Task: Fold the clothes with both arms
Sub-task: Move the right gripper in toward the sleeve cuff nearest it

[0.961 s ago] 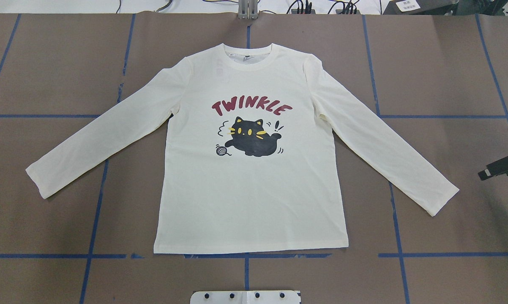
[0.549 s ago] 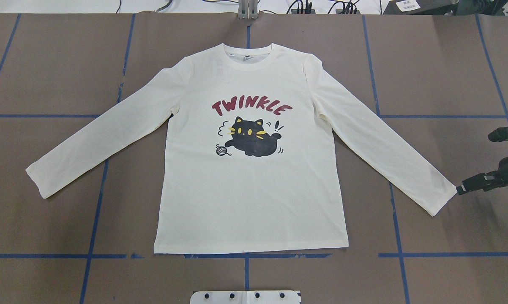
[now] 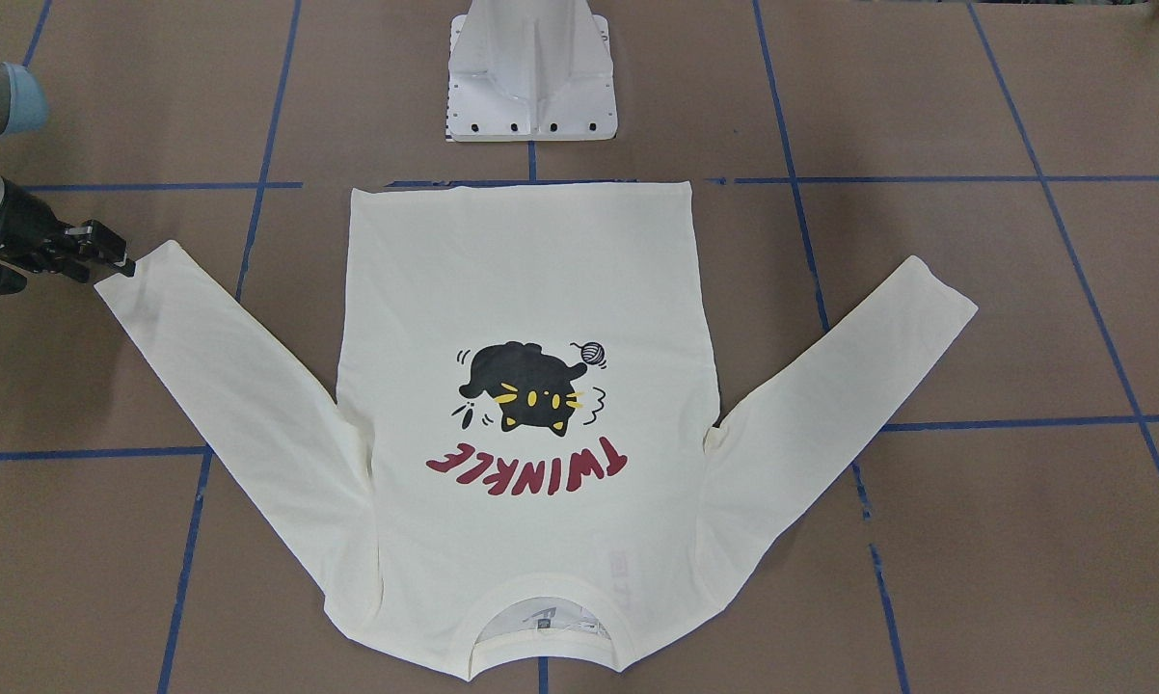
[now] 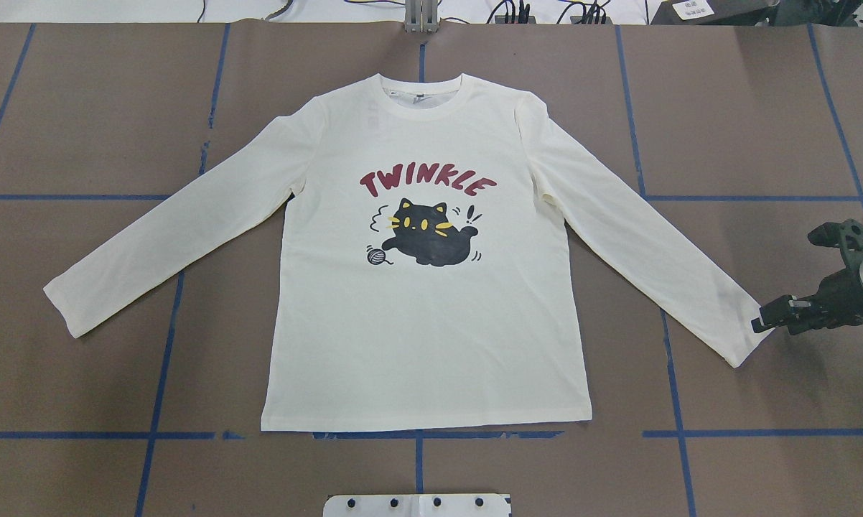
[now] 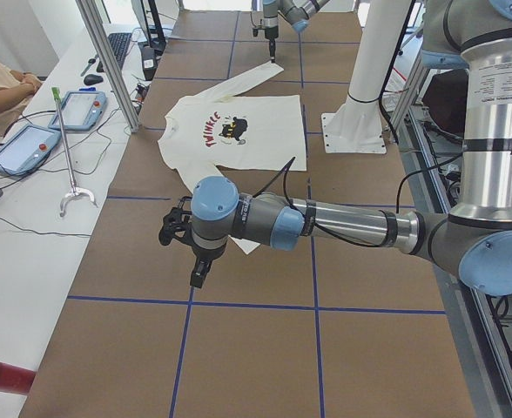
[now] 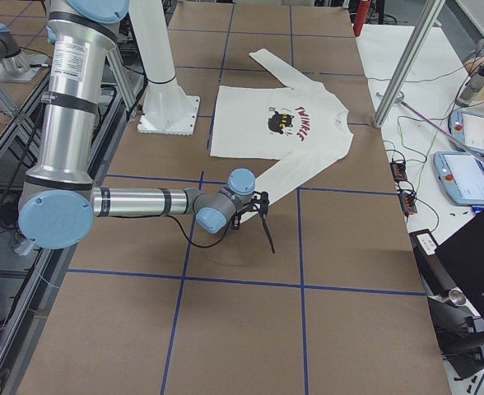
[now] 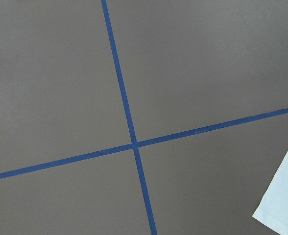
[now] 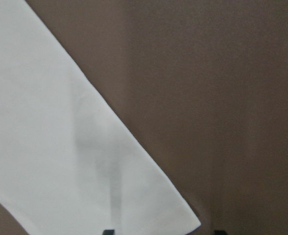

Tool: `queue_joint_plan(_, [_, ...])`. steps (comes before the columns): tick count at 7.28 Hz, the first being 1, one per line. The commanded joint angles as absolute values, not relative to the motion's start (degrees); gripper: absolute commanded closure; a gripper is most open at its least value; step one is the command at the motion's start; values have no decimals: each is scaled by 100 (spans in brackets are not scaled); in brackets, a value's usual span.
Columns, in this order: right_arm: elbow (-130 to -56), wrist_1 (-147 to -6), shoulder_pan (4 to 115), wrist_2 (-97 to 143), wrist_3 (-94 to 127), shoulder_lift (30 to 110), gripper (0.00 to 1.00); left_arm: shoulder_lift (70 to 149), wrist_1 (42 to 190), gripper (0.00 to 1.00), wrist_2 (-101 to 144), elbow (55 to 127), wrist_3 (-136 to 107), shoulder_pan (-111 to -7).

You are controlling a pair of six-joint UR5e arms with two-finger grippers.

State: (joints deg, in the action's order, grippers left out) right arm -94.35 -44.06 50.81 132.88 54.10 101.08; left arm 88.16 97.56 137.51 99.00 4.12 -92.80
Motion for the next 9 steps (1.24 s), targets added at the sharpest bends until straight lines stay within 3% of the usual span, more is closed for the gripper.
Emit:
queue_joint_plan(1, [-9404,-4395,5080,13140,5432,10116,27,8815,9756,0,13737,9905,413,-9290])
queue_joint_plan(2, [-9404,-4395,5089,13131,5440,10116,45,8815,9756,0,13729,9905,422,-9273])
queue_joint_plan(3, [-9404,-4395,5080,13140,5440,10116,75,8815,9756,0,13729,9905,422,-9290])
queue_joint_plan(4, [-9413,-4395,5080,13140,5440,10099,92,8815,9756,0,13729,9897,422,-9290])
queue_joint_plan(5, [-9413,-4395,5089,13140,5440,10107,100,8815,9756,0,13720,9888,431,-9290])
queue_joint_plan(7, [-9439,-4386,5089,13166,5440,10099,100,8807,9756,0,13711,9888,431,-9290])
queue_joint_plan(9, [-10095,-4464,5080,13236,6015,10012,100,8807,9756,0,13720,9905,431,-9290])
